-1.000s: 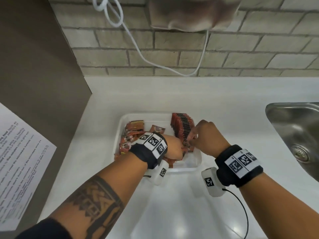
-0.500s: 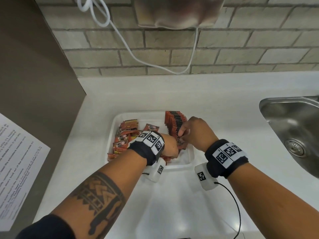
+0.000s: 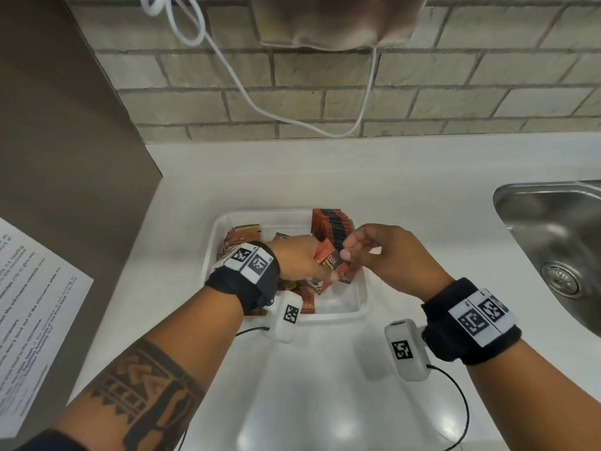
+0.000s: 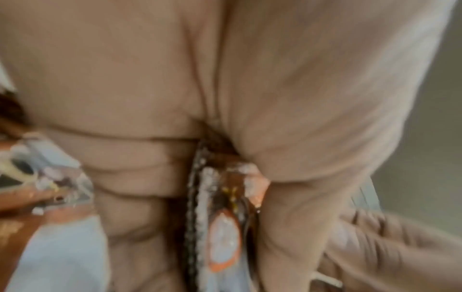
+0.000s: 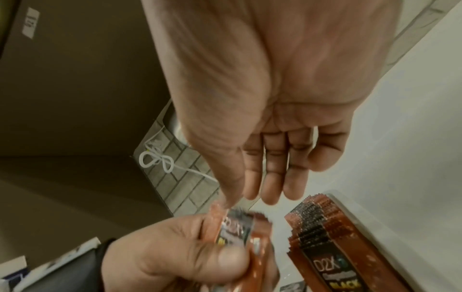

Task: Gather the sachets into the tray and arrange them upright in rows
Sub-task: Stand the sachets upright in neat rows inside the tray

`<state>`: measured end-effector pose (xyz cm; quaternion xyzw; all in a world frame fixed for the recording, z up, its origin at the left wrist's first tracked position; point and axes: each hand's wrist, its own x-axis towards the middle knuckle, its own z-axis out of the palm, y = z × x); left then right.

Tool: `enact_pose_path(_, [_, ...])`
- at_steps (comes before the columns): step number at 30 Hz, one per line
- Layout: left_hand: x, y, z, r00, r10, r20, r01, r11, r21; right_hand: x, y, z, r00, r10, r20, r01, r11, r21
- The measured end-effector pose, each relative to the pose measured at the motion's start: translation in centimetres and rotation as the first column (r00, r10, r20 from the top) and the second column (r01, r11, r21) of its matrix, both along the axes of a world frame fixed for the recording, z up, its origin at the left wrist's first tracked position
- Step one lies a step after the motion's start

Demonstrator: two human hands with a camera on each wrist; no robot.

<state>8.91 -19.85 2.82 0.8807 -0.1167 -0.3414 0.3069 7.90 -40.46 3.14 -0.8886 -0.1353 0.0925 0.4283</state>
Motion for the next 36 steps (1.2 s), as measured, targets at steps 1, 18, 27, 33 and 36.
enact_pose_path(1, [0.0, 0.3, -0.2, 0.999, 0.049, -0.003, -0.049, 0.994, -0.098, -0.1, 0.1, 0.1, 1.0, 0.004, -0.01, -0.003, 0.999, 0.04])
enact_pose_path(18, [-0.5, 1.4, 0.5, 0.998, -0.023, 0.059, -0.002, 0.923, 0.385, -0.2, 0.3, -0.8, 0.992, -0.032, 0.124, 0.054, 0.982, -0.181])
enact_pose_path(27, [-0.1, -2.9, -2.0, 0.985, -0.151, -0.079, 0.169, 0.926, 0.338, 0.2, 1.2, -3.3, 0.995, -0.013, 0.103, 0.044, 0.951, -0.306])
enact_pose_path(33, [0.7, -3.6, -2.8, 0.985, -0.14, -0.096, 0.166, 0.918, 0.361, 0.7, 1.3, -3.5, 0.997, -0.017, 0.081, 0.042, 0.95, -0.31])
enact_pose_path(36, [0.8, -3.6, -2.9, 0.984, -0.15, -0.091, 0.173, 0.913, 0.37, 1.0, 1.3, -3.5, 0.998, -0.022, 0.061, 0.039, 0.954, -0.297])
